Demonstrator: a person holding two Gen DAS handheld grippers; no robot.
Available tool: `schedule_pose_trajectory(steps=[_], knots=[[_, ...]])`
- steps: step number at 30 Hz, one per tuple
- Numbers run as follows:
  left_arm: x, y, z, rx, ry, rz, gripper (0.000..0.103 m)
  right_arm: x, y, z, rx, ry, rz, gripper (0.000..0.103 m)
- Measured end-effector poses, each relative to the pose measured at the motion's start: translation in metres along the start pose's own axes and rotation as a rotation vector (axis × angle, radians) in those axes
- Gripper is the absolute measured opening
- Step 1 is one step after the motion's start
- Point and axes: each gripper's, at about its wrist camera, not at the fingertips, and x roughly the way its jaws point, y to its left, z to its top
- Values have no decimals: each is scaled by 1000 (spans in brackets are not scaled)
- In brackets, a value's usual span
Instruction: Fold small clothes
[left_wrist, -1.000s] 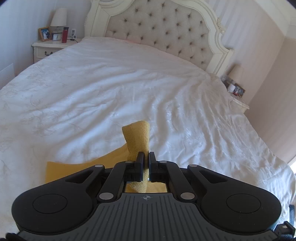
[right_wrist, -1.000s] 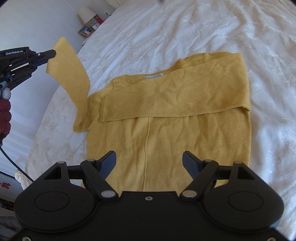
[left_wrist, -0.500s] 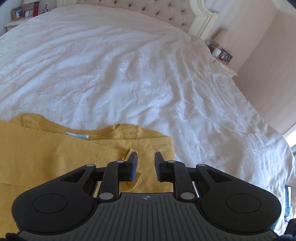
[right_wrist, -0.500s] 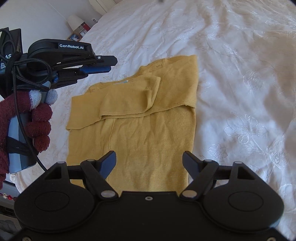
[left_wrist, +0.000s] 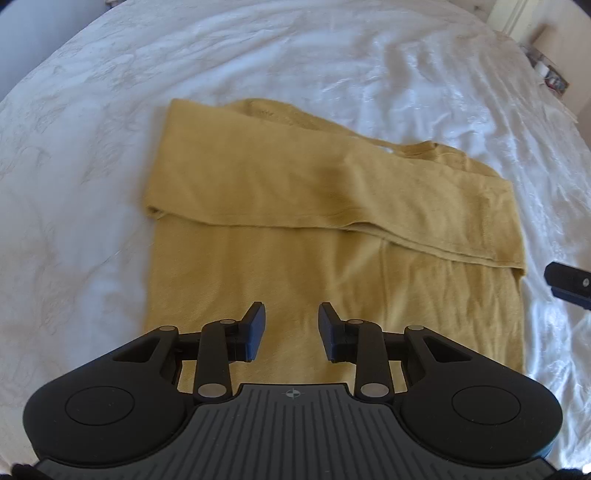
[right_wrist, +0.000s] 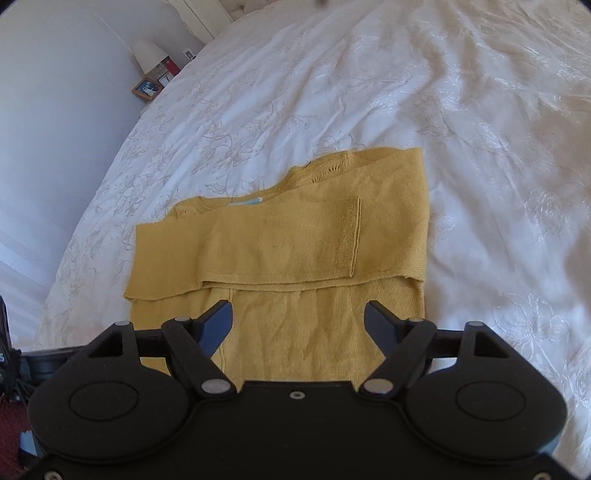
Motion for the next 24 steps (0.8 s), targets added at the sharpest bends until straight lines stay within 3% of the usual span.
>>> schedule_pose_trajectory(steps=[3, 8, 15, 17, 21, 24], knots=[[-4, 35, -13, -54, 21, 44, 31, 21, 2, 13, 0, 1, -22, 71], [-9, 70, -27, -101, 26, 80, 33, 50, -5, 32, 48, 9, -74, 65], [-1, 82, -25, -137, 24, 60, 35, 84, -16, 45, 53, 62, -156, 61], [0, 82, -22, -135, 23, 55, 35, 92, -16, 46, 50, 81, -161, 55], [6, 75, -8, -115, 9, 49, 35, 102, -12, 46, 26, 121, -174, 20], [11, 69, 8, -94, -5, 41, 35, 100, 0, 49, -36, 128, -164, 13]])
